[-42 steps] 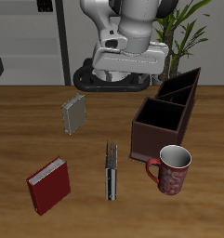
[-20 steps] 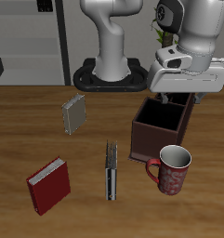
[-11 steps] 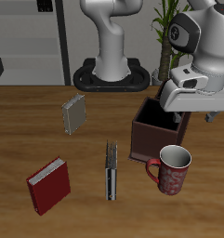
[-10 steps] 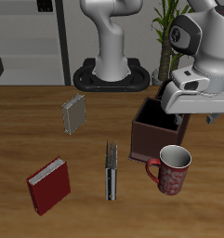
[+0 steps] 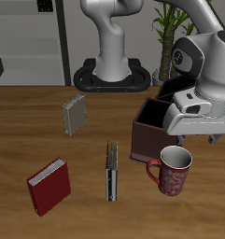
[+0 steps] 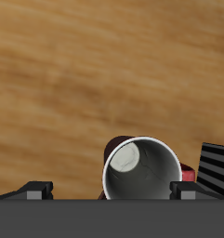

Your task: Place the red mug into the left desk caddy's right compartment and place the striped book into the left desk caddy's back compartment

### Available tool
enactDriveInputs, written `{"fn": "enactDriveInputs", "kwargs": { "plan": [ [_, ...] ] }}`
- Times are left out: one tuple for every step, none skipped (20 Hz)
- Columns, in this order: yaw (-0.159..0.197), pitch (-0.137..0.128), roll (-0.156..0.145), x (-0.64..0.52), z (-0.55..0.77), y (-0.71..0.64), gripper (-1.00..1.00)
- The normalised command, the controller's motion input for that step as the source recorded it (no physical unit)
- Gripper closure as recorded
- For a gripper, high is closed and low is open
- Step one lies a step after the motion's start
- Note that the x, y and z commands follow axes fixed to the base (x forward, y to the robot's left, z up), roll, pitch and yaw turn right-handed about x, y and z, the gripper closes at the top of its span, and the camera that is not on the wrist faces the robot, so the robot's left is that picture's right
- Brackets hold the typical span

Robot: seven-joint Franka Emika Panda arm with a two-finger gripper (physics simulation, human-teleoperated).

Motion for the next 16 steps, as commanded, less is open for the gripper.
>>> {"fn": "enactDriveInputs", "kwargs": {
  "plan": [
    [-0.022, -0.008, 0.021, -0.04, -0.40, 0.10, -1.00],
    [0.016, 0.013, 0.062, 0.01, -0.46, 0.17, -1.00],
    [0.010, -0.008, -0.003, 0.00, -0.41, 0.06, -1.00],
    [-0.028, 0.044, 0.050, 0.08, -0.43, 0.11, -1.00],
    [0.006, 0.031, -0.020, 0.07, -0.32, 0.01, -1.00],
    [-0.039, 0.026, 0.022, 0.04, -0.43, 0.06, -1.00],
    [-0.006, 0.013, 0.046, 0.06, -0.30, 0.07, -1.00],
    [-0.049, 0.023, -0.020, 0.02, -0.31, -0.02, -1.00],
    [0.008, 0.030, 0.030, 0.01, -0.31, 0.10, -1.00],
    [-0.016, 0.024, -0.021, 0.03, -0.22, 0.02, -1.00],
    [-0.036, 0.037, 0.021, 0.04, -0.40, 0.02, -1.00],
    [-0.015, 0.055, -0.035, 0.09, -0.28, -0.08, -1.00],
    [-0.060, 0.004, -0.005, 0.01, -0.31, -0.04, -1.00],
    [-0.002, 0.066, 0.035, 0.12, -0.43, 0.02, -1.00],
    [0.006, 0.025, -0.008, 0.03, -0.19, -0.01, -1.00],
    [-0.084, 0.094, -0.047, 0.13, -0.62, -0.19, -1.00]
  ]
}}
